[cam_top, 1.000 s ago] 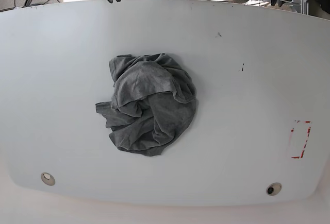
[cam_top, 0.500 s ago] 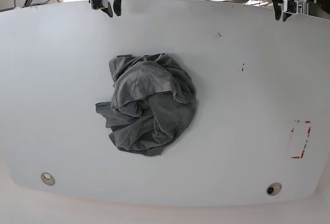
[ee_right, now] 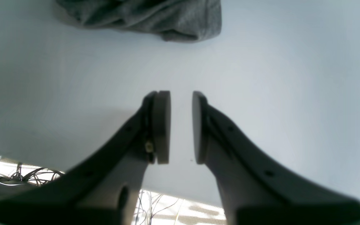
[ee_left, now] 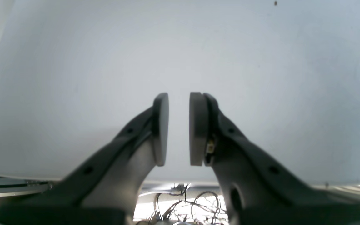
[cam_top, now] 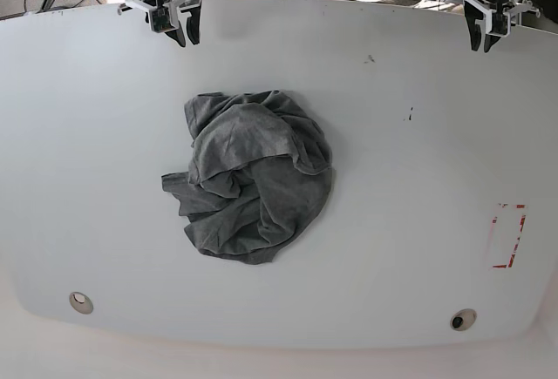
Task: Fold the T-shirt properly
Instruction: 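Lower the right gripper toward the edge of the grey T-shirt pile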
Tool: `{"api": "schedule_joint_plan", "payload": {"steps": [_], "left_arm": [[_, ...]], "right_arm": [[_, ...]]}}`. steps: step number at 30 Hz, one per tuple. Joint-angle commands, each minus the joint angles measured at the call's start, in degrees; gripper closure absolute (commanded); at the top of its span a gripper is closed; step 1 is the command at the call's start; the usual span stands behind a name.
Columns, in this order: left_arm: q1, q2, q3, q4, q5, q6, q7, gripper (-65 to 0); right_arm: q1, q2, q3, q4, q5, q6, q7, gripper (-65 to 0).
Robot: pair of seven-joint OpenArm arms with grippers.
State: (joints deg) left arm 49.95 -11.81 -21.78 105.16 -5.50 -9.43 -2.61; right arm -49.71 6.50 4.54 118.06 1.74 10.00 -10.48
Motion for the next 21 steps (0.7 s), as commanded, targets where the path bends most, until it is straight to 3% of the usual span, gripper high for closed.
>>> {"api": "schedule_joint_plan", "payload": {"steps": [1, 7, 11, 17, 21], "left_arm": [[-0.34, -0.46, -0.49, 0.82, -0.77, 0.37, -1.82, -10.1], [-2.33, -0.35, -0.29, 0.98, -0.62, 0.36, -1.75, -10.2], [-4.23, -0.28, -0.11, 1.18, -0.02, 0.42, -1.83, -10.3], [-5.82, -0.21, 0.01, 1.37, -0.03, 0.5, -1.7, -12.5], [-6.08, -0.32, 0.1, 1.47, -0.13, 0.38, -1.96, -23.3]], "right_arm": [[1.44, 0.35, 0.01, 1.4, 0.43, -0.1, 0.75, -11.7], [6.1, 0.41, -0.11, 1.93, 0.21, 0.87, -4.06, -11.7], [10.46, 0.23, -0.26, 1.94, 0.12, 1.67, -10.7, -12.1], [14.75, 0.14, -1.1, 2.0, 0.11, 2.42, -14.68, -14.4], [17.83, 0.13, -4.09, 1.46, 0.16, 1.44, -15.57, -16.9]]}}
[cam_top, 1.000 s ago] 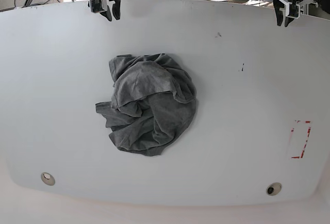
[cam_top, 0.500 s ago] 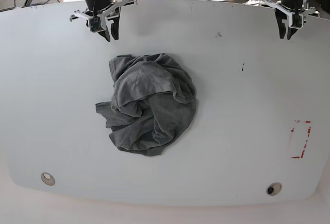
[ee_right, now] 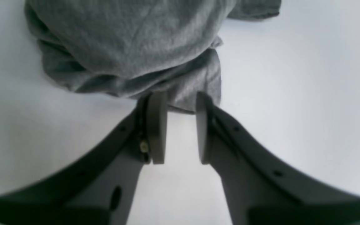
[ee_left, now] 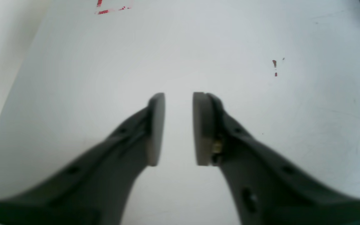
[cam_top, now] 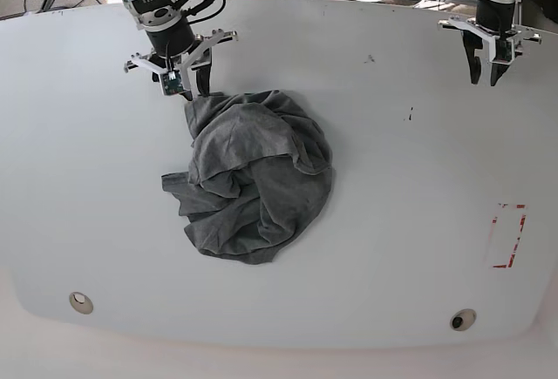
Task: Fold the T-shirt properly
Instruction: 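Lower the right gripper toward the edge of the grey T-shirt pile, then close the right gripper on a fold of the grey T-shirt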
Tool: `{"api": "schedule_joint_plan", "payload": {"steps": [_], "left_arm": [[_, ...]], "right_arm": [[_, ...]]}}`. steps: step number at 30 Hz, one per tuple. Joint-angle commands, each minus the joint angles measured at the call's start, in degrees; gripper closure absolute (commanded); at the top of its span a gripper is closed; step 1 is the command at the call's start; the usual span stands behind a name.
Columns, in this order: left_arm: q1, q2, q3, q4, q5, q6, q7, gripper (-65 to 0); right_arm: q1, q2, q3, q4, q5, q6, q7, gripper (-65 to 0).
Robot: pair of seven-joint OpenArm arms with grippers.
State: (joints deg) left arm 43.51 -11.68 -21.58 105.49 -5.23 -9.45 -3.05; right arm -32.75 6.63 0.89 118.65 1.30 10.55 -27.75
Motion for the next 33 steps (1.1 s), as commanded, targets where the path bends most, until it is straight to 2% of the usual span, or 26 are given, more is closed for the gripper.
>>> {"api": "schedule_joint_plan", "payload": {"steps": [1, 6, 8, 10, 16, 18, 22, 26, 28, 33], "left_arm": [[0.33, -0.46, -0.06, 1.24, -0.41, 0.36, -1.46, -25.4], [0.29, -0.46, 0.03, 2.01, -0.36, 0.31, -1.12, -34.7], [0.79, -0.44, -0.27, 2.96, -0.32, 0.19, -1.09, -41.1], [1.02, -0.47, -0.38, 3.51, -0.35, 0.18, -0.7, -42.5], [1.1, -0.48, -0.66, 4.81, -0.43, 0.22, -0.1, -43.5], [1.55, -0.59, -0.9, 5.24, -0.46, 0.24, 0.04, -43.2], [1.48, -0.7, -0.96, 5.37, -0.63, 0.26, 0.28, -41.8], [1.31, -0.82, -1.16, 5.23, -0.63, 0.17, 0.47, -41.1], [1.04, -0.63, -0.7, 4.73, -0.2, 0.33, -0.29, -42.6], [0.79, -0.64, -0.69, 4.64, 0.0, 0.38, -0.56, -43.5]], "right_arm": [[1.27, 0.04, -0.85, 0.76, 0.62, 0.86, 1.73, -17.3], [3.03, 0.15, -2.85, 0.37, 0.66, 0.81, 1.8, -19.9], [4.45, 0.59, -5.32, 0.0, 0.43, 0.93, 1.67, -22.0], [5.14, 0.75, -6.59, -0.06, 0.46, 0.93, 1.67, -23.5], [7.16, 1.73, -10.52, -0.55, 0.6, 0.87, 1.38, -28.5], [8.23, 3.31, -14.68, -1.64, 0.51, 0.97, 0.98, -34.0], [9.31, 4.1, -17.47, -2.16, 0.59, 0.87, 0.48, -38.4], [10.38, 4.59, -19.42, -2.44, 0.46, 0.82, -0.22, -41.3], [11.92, 4.65, -21.78, -2.23, 0.25, 1.05, -2.35, -43.3], [12.9, 4.56, -22.96, -2.44, 0.13, 1.07, -3.85, -43.3]]}}
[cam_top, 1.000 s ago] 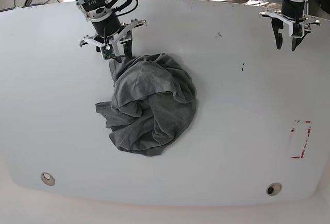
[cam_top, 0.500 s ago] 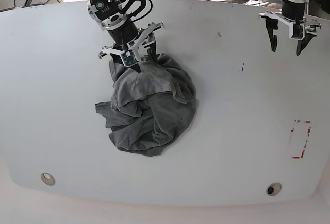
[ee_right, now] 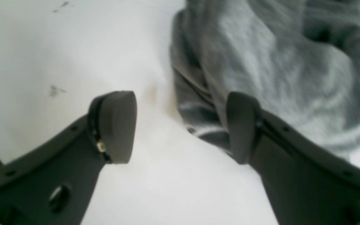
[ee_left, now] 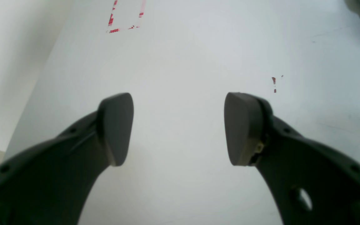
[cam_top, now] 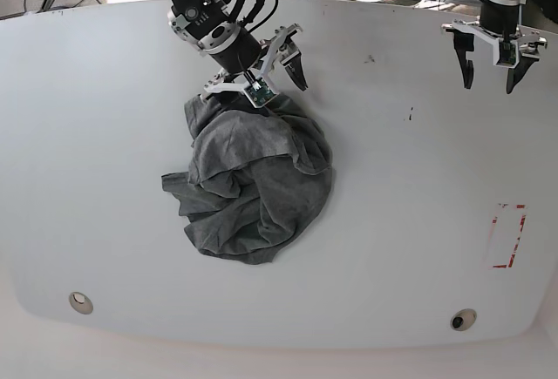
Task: Fold the T-shirt properly
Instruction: 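Close the right gripper on a fold of the grey T-shirt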
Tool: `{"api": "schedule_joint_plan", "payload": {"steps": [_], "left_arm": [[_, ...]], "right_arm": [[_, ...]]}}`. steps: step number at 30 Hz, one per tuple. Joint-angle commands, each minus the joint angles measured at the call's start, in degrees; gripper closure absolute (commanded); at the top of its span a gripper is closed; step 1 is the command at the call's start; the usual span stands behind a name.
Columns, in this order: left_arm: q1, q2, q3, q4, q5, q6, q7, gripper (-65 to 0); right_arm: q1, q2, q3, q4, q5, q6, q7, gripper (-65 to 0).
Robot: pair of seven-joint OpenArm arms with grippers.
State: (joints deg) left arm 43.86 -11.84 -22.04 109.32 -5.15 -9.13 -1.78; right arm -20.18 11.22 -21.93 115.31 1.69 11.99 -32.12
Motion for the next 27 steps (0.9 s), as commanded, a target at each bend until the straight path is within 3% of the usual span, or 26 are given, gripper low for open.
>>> {"api": "schedule_joint_plan", "payload": {"steps": [1, 9, 19, 27], "left_arm": [[0.46, -0.49, -0.22, 0.82, -0.06, 0.08, -1.89, -43.6], [1.0, -0.26, -0.03, 0.38, 0.09, 0.08, -2.2, -43.4], [0.54, -0.18, -0.02, 0.58, 0.02, -0.17, -1.93, -43.2], [0.66, -0.12, -0.17, 0.26, 0.09, -0.22, -2.03, -43.2]], "right_arm": [[0.5, -0.05, -0.32, 0.79, -0.23, -0.34, 0.29, -43.3], [3.1, -0.87, -3.74, -1.77, -0.09, -0.61, -1.54, -44.8], [4.54, -2.47, -3.55, -3.96, -0.06, -0.54, -1.62, -44.6], [4.46, -1.99, -3.26, -4.63, 0.18, -0.4, -0.23, -42.3]]}}
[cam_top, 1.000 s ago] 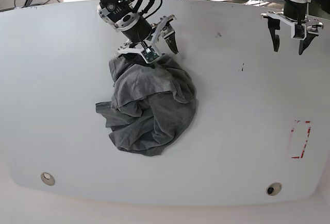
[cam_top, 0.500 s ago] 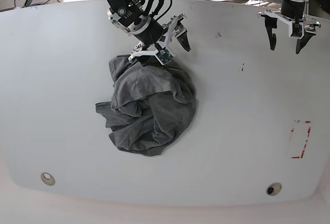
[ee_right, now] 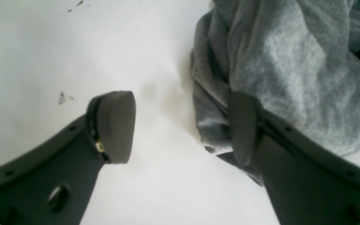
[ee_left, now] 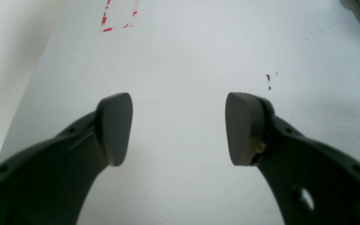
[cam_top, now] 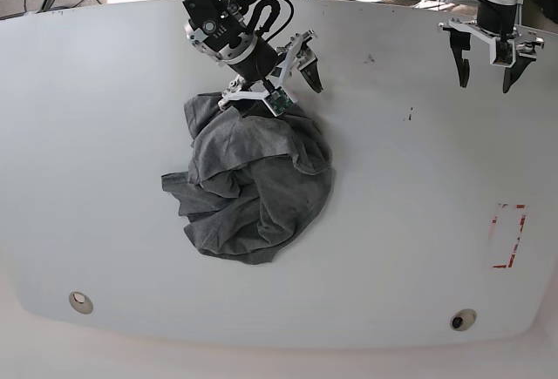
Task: Fold the T-shirt properly
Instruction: 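Close the right gripper on a fold of the grey T-shirt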
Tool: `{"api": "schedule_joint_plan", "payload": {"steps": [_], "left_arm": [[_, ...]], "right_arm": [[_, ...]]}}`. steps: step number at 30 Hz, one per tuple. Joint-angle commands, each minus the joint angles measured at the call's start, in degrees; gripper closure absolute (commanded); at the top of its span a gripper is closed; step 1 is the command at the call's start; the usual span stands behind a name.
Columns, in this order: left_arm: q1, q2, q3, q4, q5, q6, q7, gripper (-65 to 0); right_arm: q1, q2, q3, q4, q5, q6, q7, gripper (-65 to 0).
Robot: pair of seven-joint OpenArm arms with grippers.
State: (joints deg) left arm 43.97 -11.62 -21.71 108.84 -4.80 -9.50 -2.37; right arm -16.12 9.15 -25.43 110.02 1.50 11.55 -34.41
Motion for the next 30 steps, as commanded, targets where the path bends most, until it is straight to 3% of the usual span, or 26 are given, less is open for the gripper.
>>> {"api": "schedule_joint_plan", "payload": {"steps": [1, 18, 30], "left_arm": [[0.52, -0.33, -0.51, 0.71, -0.28, 0.11, -1.45, -43.2], [0.24, -0.36, -0.62, 0.66, -0.29, 0.04, -1.77, -43.5], [-0.21, -0.34, -0.34, 0.6, -0.04, -0.15, -1.48, -43.5]], "right_arm": [[0.39, 0.16, 0.24, 0.65, 0.32, 0.02, 2.35, -42.0], [0.23, 1.03, -0.45, -0.39, -0.16, -0.1, 3.5, -41.1], [2.57, 0.44, 3.58, -0.9, 1.35, 0.07, 3.78, -41.2]]}}
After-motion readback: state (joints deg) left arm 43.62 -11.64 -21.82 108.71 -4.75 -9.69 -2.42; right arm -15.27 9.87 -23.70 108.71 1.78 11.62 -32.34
